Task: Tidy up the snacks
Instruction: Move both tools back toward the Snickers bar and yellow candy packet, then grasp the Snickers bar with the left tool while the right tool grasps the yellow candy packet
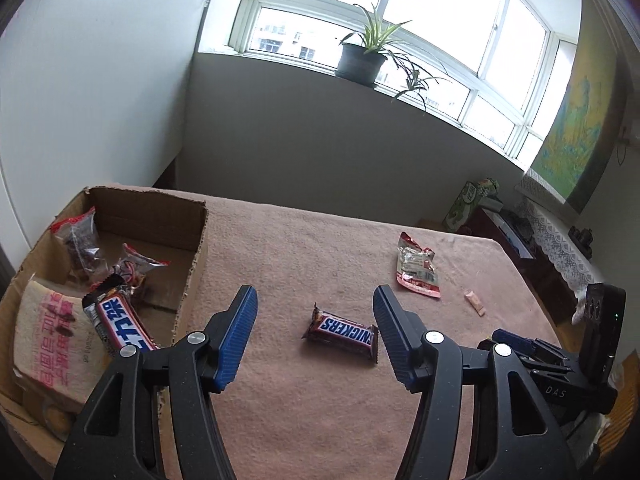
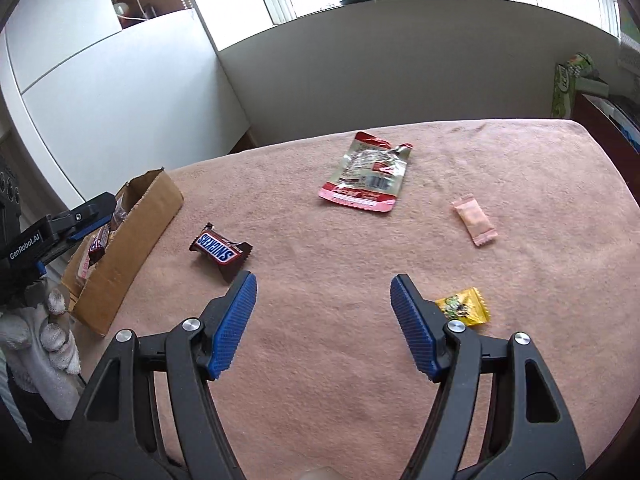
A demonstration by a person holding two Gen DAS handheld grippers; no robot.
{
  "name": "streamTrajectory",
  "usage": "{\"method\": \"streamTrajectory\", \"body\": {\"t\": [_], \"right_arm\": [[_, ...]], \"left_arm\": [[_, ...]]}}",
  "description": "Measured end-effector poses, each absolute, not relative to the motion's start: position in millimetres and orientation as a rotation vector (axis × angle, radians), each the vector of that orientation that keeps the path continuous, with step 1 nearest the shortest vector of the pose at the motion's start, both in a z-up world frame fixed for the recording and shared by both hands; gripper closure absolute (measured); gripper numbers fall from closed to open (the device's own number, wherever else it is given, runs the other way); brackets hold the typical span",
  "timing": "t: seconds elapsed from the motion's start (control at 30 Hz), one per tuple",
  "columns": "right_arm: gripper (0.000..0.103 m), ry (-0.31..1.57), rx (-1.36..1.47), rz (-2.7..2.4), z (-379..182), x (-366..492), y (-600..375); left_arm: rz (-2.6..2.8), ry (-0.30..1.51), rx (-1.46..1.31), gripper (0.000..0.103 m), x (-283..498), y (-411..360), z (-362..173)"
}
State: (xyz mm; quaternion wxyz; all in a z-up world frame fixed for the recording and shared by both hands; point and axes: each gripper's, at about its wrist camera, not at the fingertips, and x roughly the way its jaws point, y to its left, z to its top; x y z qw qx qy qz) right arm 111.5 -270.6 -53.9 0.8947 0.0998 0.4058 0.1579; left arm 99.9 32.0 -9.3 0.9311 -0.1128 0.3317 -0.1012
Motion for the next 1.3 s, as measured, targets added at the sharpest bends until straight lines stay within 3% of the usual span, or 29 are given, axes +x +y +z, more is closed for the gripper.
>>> {"method": "streamTrajectory", "body": {"t": [0.4,0.93,1.3], "right_arm": [[0.031,0.924,0.388,0.331,-80,105,-340],[0.031,0.984,0.212,0.302,-83,144,-301],[0.036,0.978,-0.003,0.247,-87,158,-278]], "left_arm": [[-0.275,0.844,-0.288,0.043,116,5,-53],[-0.312,0.971,-0.374,0.043,143,1,-80],[-0.276,0.968,-0.206,0.043,159,-29,-80]]}}
